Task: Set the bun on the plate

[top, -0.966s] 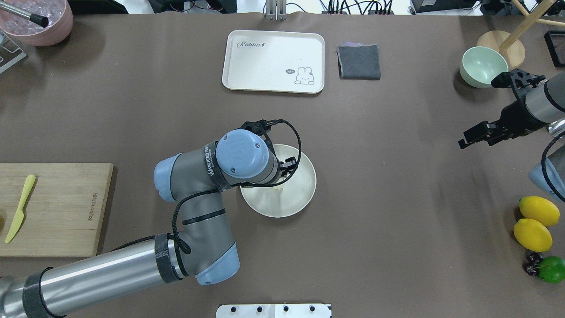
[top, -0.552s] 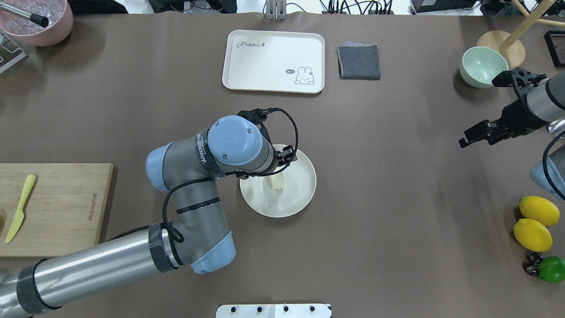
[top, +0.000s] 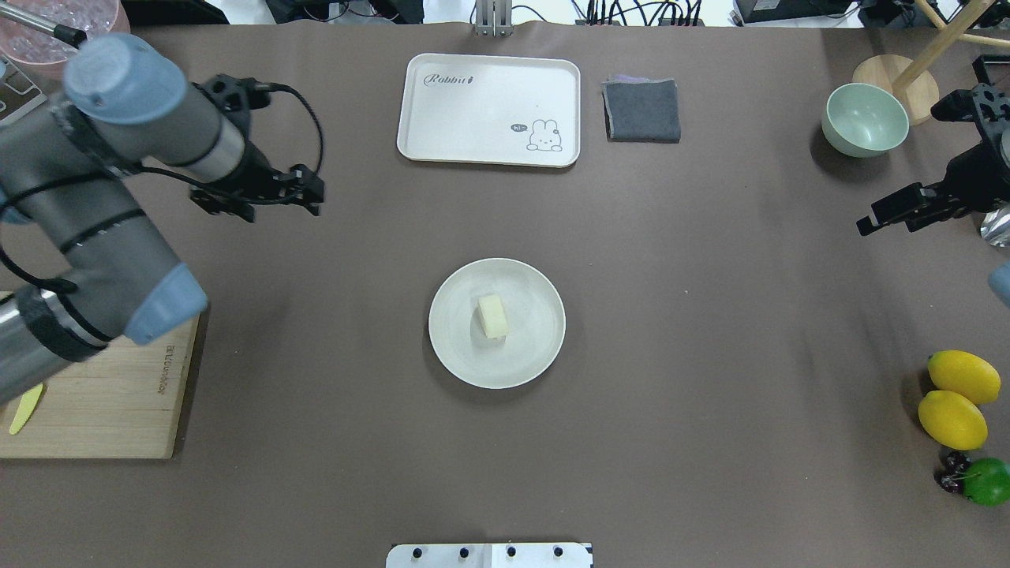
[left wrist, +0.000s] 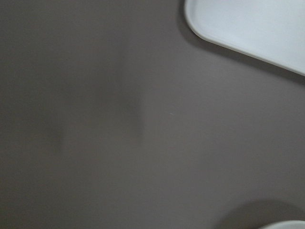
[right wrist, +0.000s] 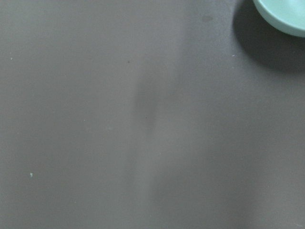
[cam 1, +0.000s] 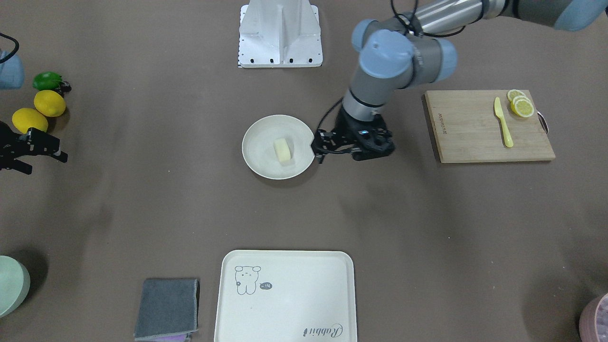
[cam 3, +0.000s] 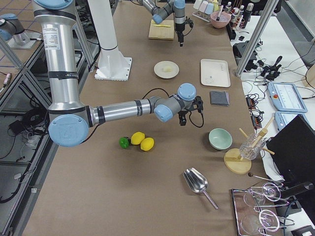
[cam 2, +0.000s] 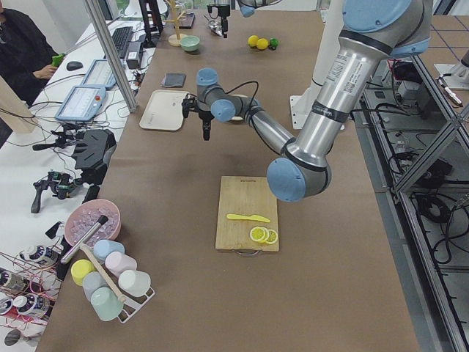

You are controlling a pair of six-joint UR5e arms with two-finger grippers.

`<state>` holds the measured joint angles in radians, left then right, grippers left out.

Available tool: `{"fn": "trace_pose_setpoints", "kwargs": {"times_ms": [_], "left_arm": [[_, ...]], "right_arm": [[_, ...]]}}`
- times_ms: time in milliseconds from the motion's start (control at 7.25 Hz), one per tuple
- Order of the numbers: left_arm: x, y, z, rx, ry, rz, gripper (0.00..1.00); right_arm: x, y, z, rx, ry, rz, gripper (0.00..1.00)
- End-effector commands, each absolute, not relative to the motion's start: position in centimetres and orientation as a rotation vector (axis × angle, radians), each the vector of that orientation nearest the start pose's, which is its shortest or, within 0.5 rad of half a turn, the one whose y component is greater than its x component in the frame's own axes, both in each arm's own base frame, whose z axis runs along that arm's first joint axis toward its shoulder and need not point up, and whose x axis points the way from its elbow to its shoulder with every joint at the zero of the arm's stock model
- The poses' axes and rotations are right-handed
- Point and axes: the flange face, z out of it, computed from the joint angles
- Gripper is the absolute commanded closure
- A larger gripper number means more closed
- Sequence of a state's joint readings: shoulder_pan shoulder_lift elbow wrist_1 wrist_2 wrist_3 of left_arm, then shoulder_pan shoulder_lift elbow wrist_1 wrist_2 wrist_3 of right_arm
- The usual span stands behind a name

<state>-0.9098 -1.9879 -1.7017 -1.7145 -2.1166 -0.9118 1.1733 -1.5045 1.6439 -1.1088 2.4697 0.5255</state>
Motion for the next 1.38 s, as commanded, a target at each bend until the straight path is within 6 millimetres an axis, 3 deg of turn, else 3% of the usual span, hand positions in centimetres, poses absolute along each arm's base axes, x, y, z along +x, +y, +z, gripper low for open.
{"fn": "trace_pose_setpoints", "kwargs": {"times_ms": [0, 138, 276, 414, 552, 828, 966, 1241], "left_arm": [[12.4, -59.9, 47.8, 0.096, 0.760, 0.206, 0.03], [6.2, -59.8, 54.2, 0.089, 0.768, 0.274, 0.03], [4.2, -58.9, 58.7, 0.064, 0.767, 0.327, 0.03], [3.1, -58.8, 60.2, 0.045, 0.763, 0.308, 0.03], [1.5, -57.4, 61.9, 0.037, 0.766, 0.277, 0.03], [-0.1, -57.2, 61.7, 0.040, 0.765, 0.246, 0.03], [-0.5, -57.0, 62.1, 0.029, 0.778, 0.230, 0.03], [-0.3, -57.2, 62.0, 0.028, 0.779, 0.230, 0.03]], "right_arm": [[-13.4, -51.3, 54.0, 0.123, -1.009, -0.146, 0.00], [-11.6, -51.1, 55.2, 0.142, -0.997, -0.164, 0.00], [-10.3, -51.3, 56.2, 0.133, -0.978, -0.174, 0.00], [-9.1, -51.4, 57.2, 0.125, -0.948, -0.197, 0.00], [-7.1, -51.7, 57.8, 0.116, -0.915, -0.208, 0.00], [-6.4, -52.2, 58.6, 0.105, -0.827, -0.203, 0.00], [-4.7, -52.4, 58.7, 0.103, -0.819, -0.197, 0.00], [-3.4, -52.4, 59.2, 0.109, -0.810, -0.238, 0.00]]}}
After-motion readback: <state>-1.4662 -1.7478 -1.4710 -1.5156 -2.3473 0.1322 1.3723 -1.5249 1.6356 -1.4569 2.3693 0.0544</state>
